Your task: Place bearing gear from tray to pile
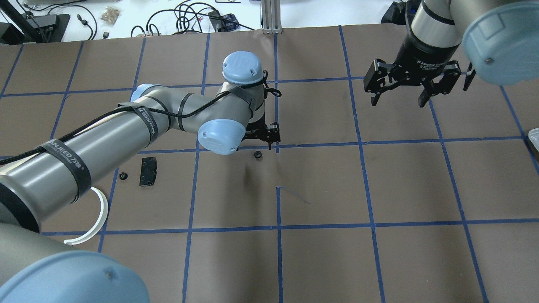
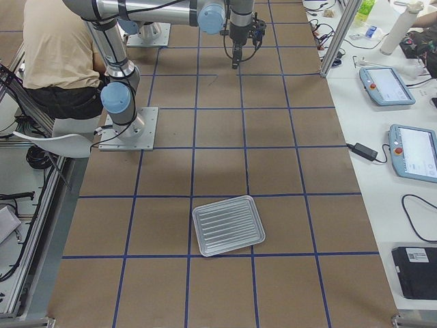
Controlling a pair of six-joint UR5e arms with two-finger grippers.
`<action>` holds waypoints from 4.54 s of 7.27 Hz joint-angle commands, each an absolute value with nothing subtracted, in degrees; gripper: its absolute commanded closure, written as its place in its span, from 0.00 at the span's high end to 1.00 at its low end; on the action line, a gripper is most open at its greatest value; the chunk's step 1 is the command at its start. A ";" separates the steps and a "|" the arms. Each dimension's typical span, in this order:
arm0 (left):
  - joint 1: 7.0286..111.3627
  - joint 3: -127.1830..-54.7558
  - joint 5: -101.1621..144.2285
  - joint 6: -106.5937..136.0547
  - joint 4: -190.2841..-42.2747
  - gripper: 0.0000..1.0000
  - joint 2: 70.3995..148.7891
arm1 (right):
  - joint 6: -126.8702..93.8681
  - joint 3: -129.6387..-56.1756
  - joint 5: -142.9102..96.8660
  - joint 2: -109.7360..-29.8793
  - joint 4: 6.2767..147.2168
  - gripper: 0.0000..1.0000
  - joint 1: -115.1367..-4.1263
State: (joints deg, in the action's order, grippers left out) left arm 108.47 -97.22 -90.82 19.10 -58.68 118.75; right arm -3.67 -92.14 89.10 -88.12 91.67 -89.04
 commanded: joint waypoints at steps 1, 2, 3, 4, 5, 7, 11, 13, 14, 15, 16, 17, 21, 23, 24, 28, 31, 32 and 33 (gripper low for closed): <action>108.98 -97.82 -90.79 21.61 -58.01 0.98 120.23 | -3.52 -92.46 89.47 -88.33 91.32 1.00 -89.21; 108.98 -97.82 -90.79 21.62 -58.01 0.98 120.67 | -3.43 -92.46 89.39 -88.24 91.23 1.00 -89.12; 108.98 -97.74 -90.79 21.36 -57.92 0.89 121.28 | -3.43 -92.46 89.47 -88.24 91.40 1.00 -89.03; 108.98 -97.73 -90.88 21.53 -56.96 0.74 121.29 | -4.38 -92.03 89.30 -88.42 91.41 1.00 -89.38; 108.98 -97.65 -91.05 21.36 -56.69 0.30 121.29 | -3.87 -92.54 88.86 -88.33 91.49 1.00 -89.04; 108.98 -97.30 -91.23 21.45 -56.69 0.00 121.29 | -3.43 -92.55 88.94 -88.24 92.10 1.00 -88.95; 105.93 -93.63 -91.23 20.48 -61.21 0.00 118.14 | -3.25 -92.20 89.91 -88.33 92.29 1.00 -88.77; 99.62 -92.46 -92.10 10.61 -71.40 0.00 114.37 | -2.38 -92.20 90.17 -88.24 92.55 1.00 -88.77; 95.23 -92.81 -96.46 4.89 -74.85 0.00 112.08 | -2.20 -92.20 90.18 -88.33 92.55 1.00 -88.77; 90.84 -93.42 -97.37 -3.26 -78.36 0.00 109.80 | -2.11 -92.20 90.18 -88.33 92.55 1.00 -88.77; 86.53 -95.52 -97.56 -9.78 -79.44 0.00 107.51 | -2.11 -92.20 90.18 -88.33 92.46 1.00 -88.77; 82.05 -99.54 -97.38 -16.63 -78.32 0.00 106.01 | -2.11 -92.11 90.18 -88.33 93.07 1.00 -88.77; 73.83 -113.17 -101.86 -24.34 -61.73 0.00 103.38 | -2.29 -92.46 90.18 -88.16 93.43 1.00 -88.77; 71.82 -116.10 -101.86 -25.91 -59.43 0.00 102.13 | -2.37 -91.76 90.26 -88.33 94.47 1.00 -88.86; 69.89 -117.06 -101.26 -25.84 -59.33 0.00 102.30 | -2.46 -91.84 90.09 -88.33 94.05 1.00 -88.77; 68.03 -118.82 -100.21 -26.46 -57.48 0.00 102.13 | -3.25 -91.93 89.91 -88.33 94.04 1.00 -88.86; 67.85 -120.93 -98.00 -25.93 -56.87 0.00 102.48 | -3.25 -92.28 89.56 -88.16 93.87 1.00 -88.77; 67.85 -121.02 -98.00 -25.93 -56.95 0.00 102.39 | -3.25 -92.29 89.13 -88.24 93.87 1.00 -88.77; 67.76 -122.16 -98.00 -26.01 -56.87 0.08 101.96 | -3.16 -92.29 89.21 -88.33 93.87 1.00 -88.77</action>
State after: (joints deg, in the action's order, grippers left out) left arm 67.82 -121.23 -98.06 -25.99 -56.92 102.23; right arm -3.23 -92.27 89.33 -88.26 93.87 -88.78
